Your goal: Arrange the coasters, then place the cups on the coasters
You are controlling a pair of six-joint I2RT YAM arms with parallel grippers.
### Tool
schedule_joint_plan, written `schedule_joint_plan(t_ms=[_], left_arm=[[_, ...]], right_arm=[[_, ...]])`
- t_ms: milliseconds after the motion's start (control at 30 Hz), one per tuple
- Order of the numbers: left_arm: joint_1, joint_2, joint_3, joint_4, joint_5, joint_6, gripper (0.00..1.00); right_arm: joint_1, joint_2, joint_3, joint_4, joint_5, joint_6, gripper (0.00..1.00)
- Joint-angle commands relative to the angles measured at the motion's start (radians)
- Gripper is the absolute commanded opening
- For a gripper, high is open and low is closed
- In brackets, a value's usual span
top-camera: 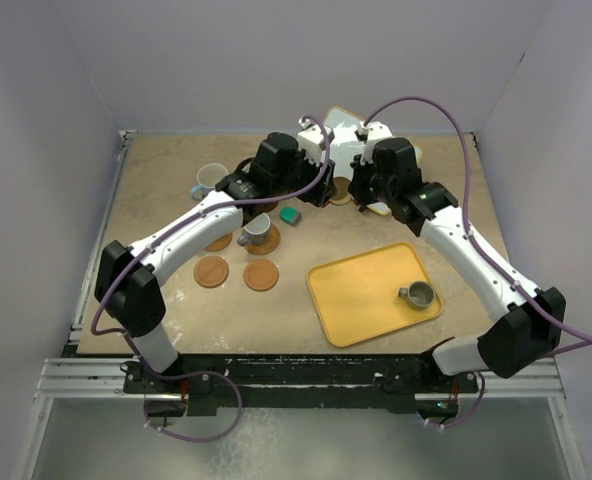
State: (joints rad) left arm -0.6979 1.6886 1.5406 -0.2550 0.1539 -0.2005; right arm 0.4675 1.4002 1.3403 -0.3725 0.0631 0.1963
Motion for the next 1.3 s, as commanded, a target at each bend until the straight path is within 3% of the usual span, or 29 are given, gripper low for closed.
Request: schedule_joint_plan(t_ms=[0,200,400,567,767,900,1267], left_arm=[[-0.011,0.040,0.076,0.022,-0.049,-0.053,0.50],[-0.013,0.071,0.092,0.009,-0.043,-0.055,0.30],[-0.012,0.066,0.084,0.009,-0.033,-0.027,0.03],[-0.012,0.027,0.052,0.014,-0.056,0.019,0.03],[-0.009,-0.046,-0.015,-0.020,-0.101,0.120,0.03],[-0.004,-0.096,-0.059,-0.140,-0.106,0.224,0.03],[0.039,-0.333,-0.242,-0.452,-0.127,0.442,0.03]], right_arm=[[0.013,-0.048,0.018,0.070,0.016,0.020,0.00],[0.016,-0.069,-0.007,0.090,-0.042,0.024,0.00],[0.015,-0.079,-0.030,0.120,-0.260,0.009,0.00],[0.014,-0.075,-0.039,0.076,-0.375,-0.022,0.00],[0.003,-0.072,-0.001,-0.024,-0.416,-0.133,0.19],[-0.015,-0.123,-0.045,-0.034,-0.416,-0.216,0.33],[-0.113,-0.312,-0.233,-0.097,-0.457,-0.437,0.45]])
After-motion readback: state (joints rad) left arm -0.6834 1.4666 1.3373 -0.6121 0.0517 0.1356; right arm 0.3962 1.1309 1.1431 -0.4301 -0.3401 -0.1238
